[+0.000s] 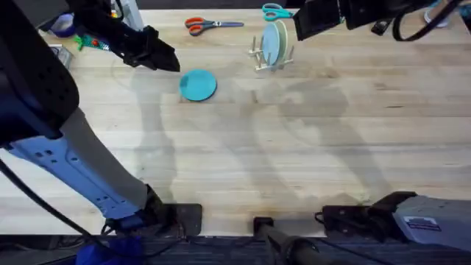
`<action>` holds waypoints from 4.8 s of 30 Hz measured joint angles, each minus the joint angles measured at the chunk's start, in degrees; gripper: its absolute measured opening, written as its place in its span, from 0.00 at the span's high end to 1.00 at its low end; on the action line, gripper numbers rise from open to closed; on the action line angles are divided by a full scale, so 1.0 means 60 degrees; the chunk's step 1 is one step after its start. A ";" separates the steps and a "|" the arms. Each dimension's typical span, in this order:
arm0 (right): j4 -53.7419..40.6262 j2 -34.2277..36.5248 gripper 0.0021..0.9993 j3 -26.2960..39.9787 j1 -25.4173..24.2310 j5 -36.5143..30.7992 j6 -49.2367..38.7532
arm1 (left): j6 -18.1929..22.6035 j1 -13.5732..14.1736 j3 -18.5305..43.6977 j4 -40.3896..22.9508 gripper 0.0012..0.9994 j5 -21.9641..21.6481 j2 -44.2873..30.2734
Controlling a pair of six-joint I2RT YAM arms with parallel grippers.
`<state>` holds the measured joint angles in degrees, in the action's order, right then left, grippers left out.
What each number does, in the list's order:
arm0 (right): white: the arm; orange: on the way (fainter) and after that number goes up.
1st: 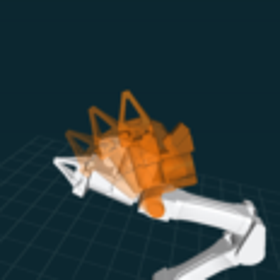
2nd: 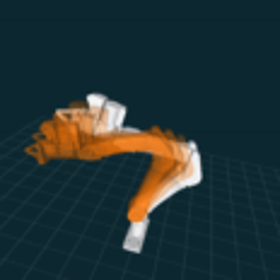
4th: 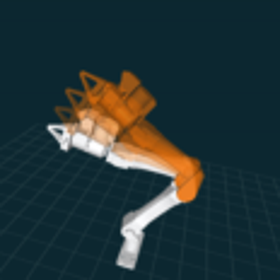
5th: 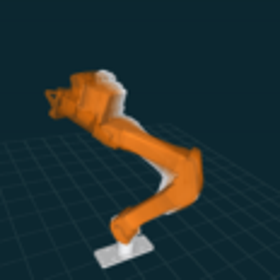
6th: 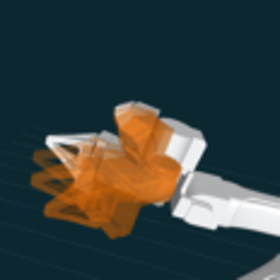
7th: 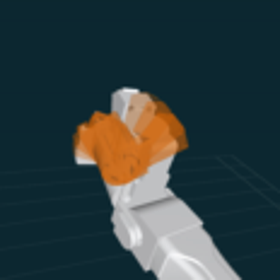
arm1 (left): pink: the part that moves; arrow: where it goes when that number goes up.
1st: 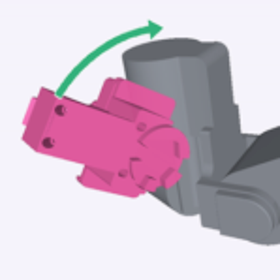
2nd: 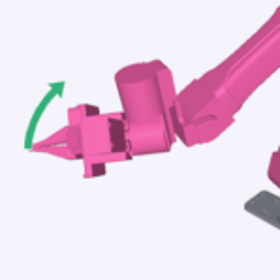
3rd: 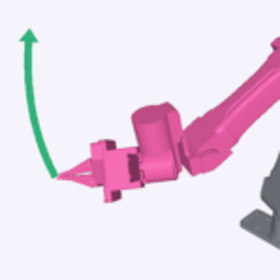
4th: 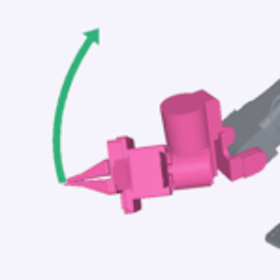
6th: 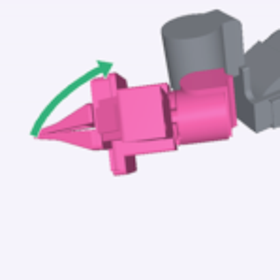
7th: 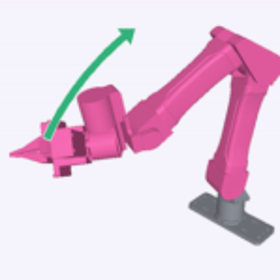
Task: Pick up the plates from the table one by one and place each into a slot on the dish rack.
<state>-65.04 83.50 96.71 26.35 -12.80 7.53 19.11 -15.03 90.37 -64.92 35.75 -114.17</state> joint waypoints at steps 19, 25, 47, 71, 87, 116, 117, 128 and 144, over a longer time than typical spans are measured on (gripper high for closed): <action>0.0000 -0.0002 0.00 0.0000 0.0000 0.0000 -0.0001 | 0.0004 -0.0003 0.0000 0.0327 0.96 -0.0142 -0.1433; 0.0009 -0.0001 0.00 0.0000 0.0000 0.0000 -0.0002 | 0.0005 -0.0004 0.0020 0.0389 0.96 -0.0159 -0.1525; 0.0072 0.0074 0.00 0.0002 0.0000 0.0493 0.0488 | 0.0107 -0.0058 0.0299 0.0495 0.96 0.0882 -0.2150; 0.1163 0.3062 0.00 0.0004 0.0336 0.4430 0.3643 | 0.0109 -0.0058 0.0299 0.0501 0.96 0.0882 -0.2152; 0.2445 0.4133 0.00 0.0004 0.1361 0.4615 0.6678 | 0.0109 -0.0058 0.0299 0.0524 0.96 0.0884 -0.2151; 0.4481 0.5672 0.01 0.0004 0.1868 0.4610 1.0225 | 0.0109 -0.0058 0.0299 0.0542 0.96 0.0885 -0.2152; 0.4548 0.5714 0.01 0.0004 0.1910 0.4612 1.0270 | 0.0109 -0.0058 0.0299 0.0546 0.96 0.0884 -0.2152; 0.5699 0.6398 0.00 0.0004 0.2355 0.4612 1.0572 | 0.0109 -0.0058 0.0299 0.0560 0.96 0.0885 -0.2152; 0.6625 0.6939 0.01 0.0004 0.2393 0.4612 1.0832 | 0.0109 -0.0058 0.0299 0.0568 0.96 0.0885 -0.2152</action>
<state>-25.28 125.14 96.73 40.71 14.87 72.52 19.77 -15.38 92.16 -61.52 41.06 -127.09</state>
